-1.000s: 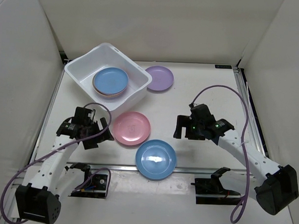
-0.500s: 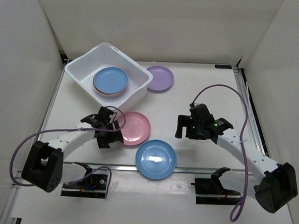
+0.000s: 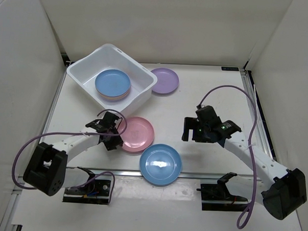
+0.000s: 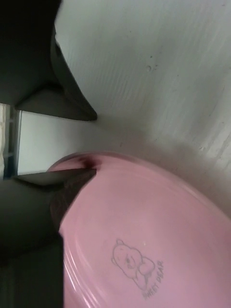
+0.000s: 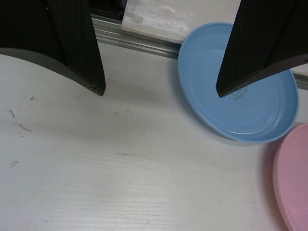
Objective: Place the plates into the plastic bin on the countertop
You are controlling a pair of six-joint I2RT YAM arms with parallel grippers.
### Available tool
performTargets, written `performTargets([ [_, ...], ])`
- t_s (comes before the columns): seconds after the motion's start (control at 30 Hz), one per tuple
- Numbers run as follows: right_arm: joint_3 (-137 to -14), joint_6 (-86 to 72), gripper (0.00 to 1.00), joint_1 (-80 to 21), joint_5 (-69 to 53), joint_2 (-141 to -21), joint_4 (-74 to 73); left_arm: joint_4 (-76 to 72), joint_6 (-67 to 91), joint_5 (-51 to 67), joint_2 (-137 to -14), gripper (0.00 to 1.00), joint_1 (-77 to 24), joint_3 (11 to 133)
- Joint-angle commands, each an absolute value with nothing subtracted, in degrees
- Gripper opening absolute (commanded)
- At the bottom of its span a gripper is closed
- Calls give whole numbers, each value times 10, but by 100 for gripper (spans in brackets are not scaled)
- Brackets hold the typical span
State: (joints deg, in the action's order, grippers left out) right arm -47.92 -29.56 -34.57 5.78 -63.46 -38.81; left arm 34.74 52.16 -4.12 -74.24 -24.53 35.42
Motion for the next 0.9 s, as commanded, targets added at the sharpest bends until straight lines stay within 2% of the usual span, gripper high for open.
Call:
performTargets([
  [0.0,-512,-295,99,-345,76,-622,-404,285,578,-49,-704,46,-250,316],
  [0.23,-519,-304,99,-345,78,-604,-411,273,586,-71,-677,11,-251,301],
  [0.47,-516,-317,99,-345,91,-581,-416,290,542,-20,-588,10,-272,332],
  [0.67,-509,-321,99,-345,104,-565,-407,388,516,-45,-551,10,-281,451],
  [0.8,-516,-315,99,-345,110,-572,-407,408,491,-32,-548,10,-283,530],
  [0.87,-520,-309,99,-345,110,-577,-406,415,465,-64,-562,10,-283,571],
])
